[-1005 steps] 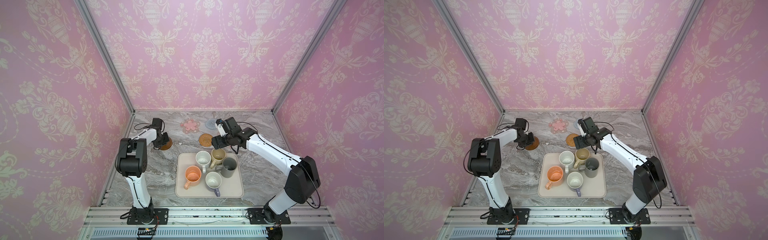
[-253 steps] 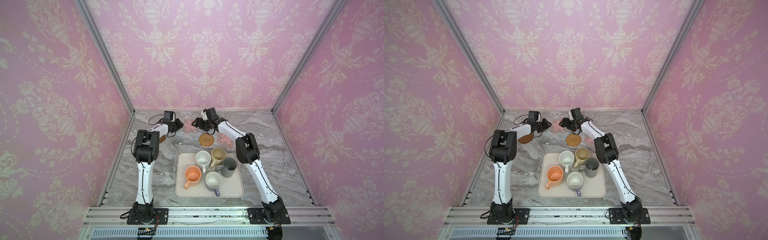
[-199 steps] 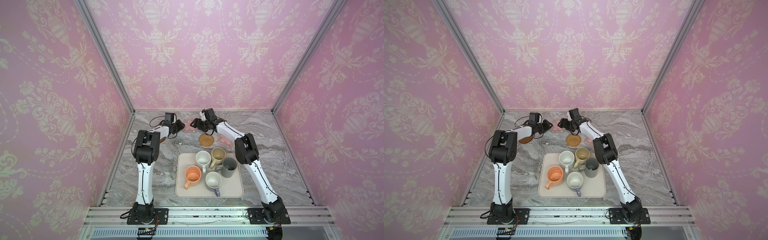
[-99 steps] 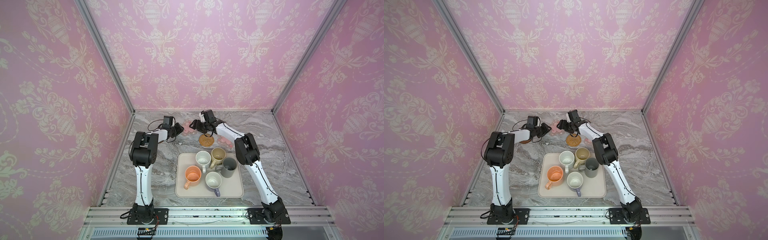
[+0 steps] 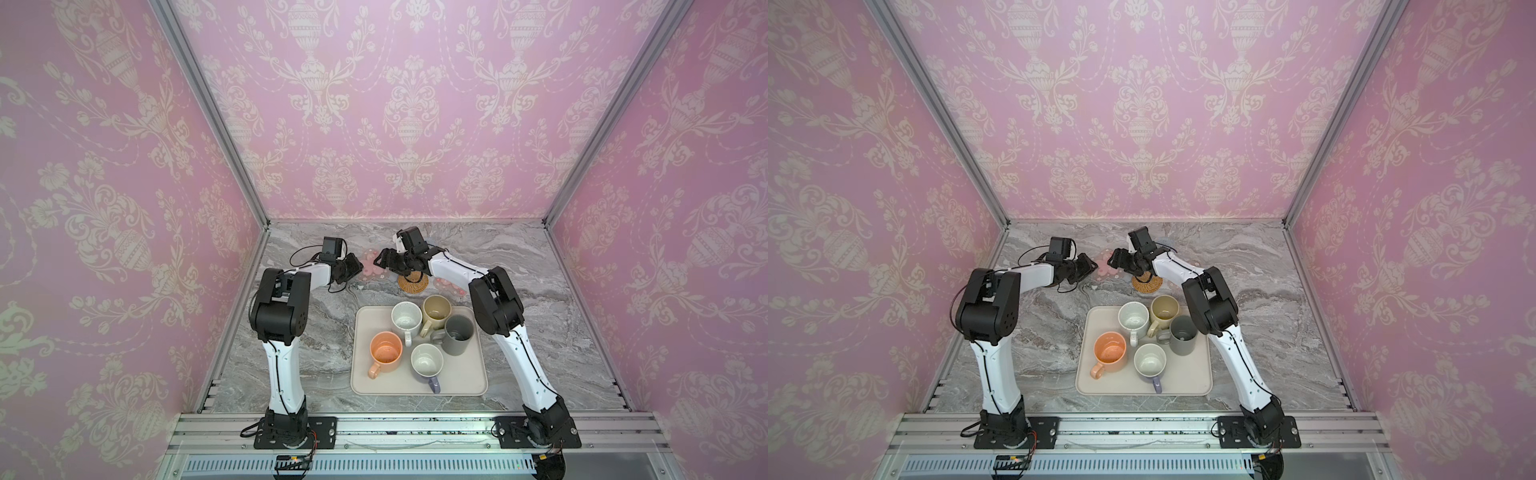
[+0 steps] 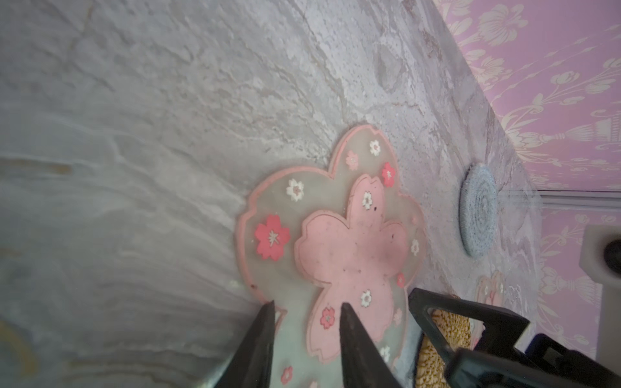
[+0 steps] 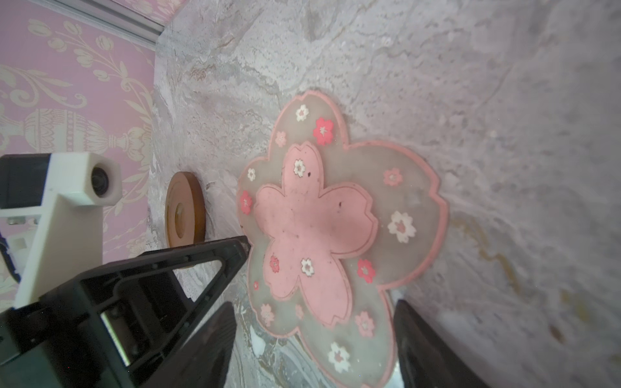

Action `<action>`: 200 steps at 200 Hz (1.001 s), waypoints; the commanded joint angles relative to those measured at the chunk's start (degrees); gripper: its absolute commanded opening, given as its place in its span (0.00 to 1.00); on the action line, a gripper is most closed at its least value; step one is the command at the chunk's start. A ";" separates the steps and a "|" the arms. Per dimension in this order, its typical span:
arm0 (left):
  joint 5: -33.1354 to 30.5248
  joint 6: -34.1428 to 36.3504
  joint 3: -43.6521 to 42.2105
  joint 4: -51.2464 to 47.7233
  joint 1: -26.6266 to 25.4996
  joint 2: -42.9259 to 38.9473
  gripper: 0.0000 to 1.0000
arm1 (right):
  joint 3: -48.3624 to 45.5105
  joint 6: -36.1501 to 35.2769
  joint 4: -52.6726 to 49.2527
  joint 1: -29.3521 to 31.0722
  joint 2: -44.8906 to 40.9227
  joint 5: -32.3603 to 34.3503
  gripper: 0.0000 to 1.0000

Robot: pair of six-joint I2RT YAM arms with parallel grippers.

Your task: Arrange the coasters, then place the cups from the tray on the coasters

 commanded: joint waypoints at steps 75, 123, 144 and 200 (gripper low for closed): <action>1.74 3.78 -6.92 -7.80 0.02 -4.86 0.35 | -6.28 3.30 -1.90 6.90 -1.18 -5.33 0.75; 1.72 3.24 -6.05 -8.42 0.41 -4.31 0.35 | -4.97 3.59 -2.87 7.84 -0.34 -5.39 0.75; 2.22 2.93 -6.13 -8.15 0.46 -4.15 0.35 | -5.15 2.86 -3.80 7.79 -0.68 -4.75 0.75; 2.77 1.40 -7.48 -6.71 0.41 -4.55 0.35 | -3.97 1.80 -5.38 7.43 -0.02 -4.06 0.75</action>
